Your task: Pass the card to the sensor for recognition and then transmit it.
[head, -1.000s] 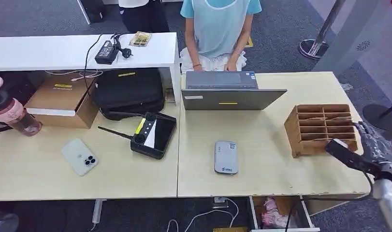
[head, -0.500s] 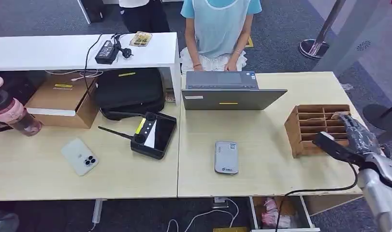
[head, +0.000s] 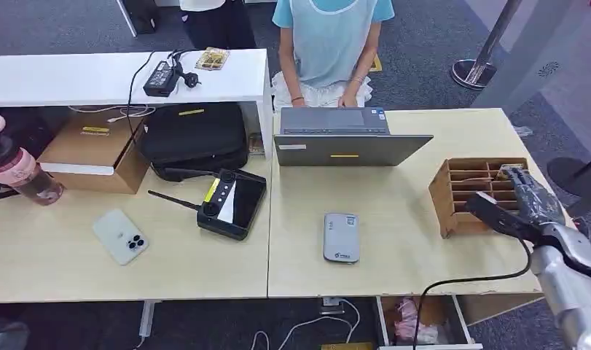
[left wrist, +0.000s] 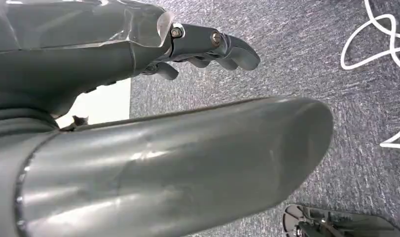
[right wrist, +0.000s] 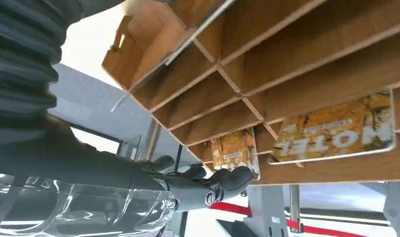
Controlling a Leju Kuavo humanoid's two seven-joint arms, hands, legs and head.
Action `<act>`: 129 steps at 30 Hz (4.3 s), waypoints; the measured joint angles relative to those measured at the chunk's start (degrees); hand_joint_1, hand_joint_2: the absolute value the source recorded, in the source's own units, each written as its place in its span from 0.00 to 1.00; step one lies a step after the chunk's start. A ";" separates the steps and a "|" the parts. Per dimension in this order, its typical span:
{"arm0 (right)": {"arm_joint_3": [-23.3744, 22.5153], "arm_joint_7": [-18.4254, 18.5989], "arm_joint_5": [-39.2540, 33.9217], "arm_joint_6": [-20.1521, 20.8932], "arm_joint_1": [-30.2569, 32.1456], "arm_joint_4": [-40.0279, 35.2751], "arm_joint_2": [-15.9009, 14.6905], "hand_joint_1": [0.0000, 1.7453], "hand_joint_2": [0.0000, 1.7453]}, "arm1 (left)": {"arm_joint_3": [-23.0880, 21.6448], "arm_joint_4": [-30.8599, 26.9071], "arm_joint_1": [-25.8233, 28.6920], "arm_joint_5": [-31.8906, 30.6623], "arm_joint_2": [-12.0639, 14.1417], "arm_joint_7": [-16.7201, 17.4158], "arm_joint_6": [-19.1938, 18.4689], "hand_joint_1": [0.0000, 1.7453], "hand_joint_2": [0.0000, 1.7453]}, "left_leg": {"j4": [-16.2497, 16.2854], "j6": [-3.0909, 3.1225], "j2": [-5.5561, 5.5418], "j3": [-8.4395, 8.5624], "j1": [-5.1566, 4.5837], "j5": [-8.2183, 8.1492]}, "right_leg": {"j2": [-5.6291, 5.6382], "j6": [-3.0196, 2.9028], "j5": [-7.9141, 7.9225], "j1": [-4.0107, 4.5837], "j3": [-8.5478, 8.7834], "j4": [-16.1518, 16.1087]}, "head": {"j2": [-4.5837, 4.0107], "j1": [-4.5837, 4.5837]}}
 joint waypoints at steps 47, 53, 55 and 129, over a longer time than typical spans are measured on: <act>-1.01 -1.38 -3.67 -0.90 2.51 1.31 -3.30 0.00 1.00 | 0.00 0.00 0.10 -0.35 -0.04 -0.57 0.59 0.00 0.00 | 0.01 0.00 0.01 0.02 0.00 -0.01 | 0.01 0.00 0.00 0.00 -0.03 -0.03 | 0.00 0.00; -1.33 -1.55 -4.37 -1.25 3.29 1.00 -4.00 0.05 1.00 | 0.00 0.00 0.10 -0.52 -0.04 -0.92 0.64 0.00 0.00 | 0.01 0.00 0.02 0.02 0.00 -0.01 | 0.02 0.00 0.00 0.00 -0.03 -0.03 | 0.00 0.00; -1.59 -1.57 -4.48 -1.29 3.57 0.85 -4.13 0.89 1.00 | 0.00 0.00 0.12 -0.52 -0.04 -0.92 0.64 0.00 0.00 | 0.01 0.00 0.01 0.01 0.00 -0.01 | 0.01 0.00 0.00 0.00 -0.03 -0.03 | 0.00 0.00; 0.72 -2.70 -4.76 -21.82 -13.68 -12.33 7.41 1.00 1.00 | -0.55 0.00 -0.52 -4.26 0.02 -3.04 0.74 0.00 0.00 | 0.00 0.01 0.01 -0.05 0.00 0.04 | 0.02 -0.01 0.02 0.00 -0.02 0.04 | 0.00 0.00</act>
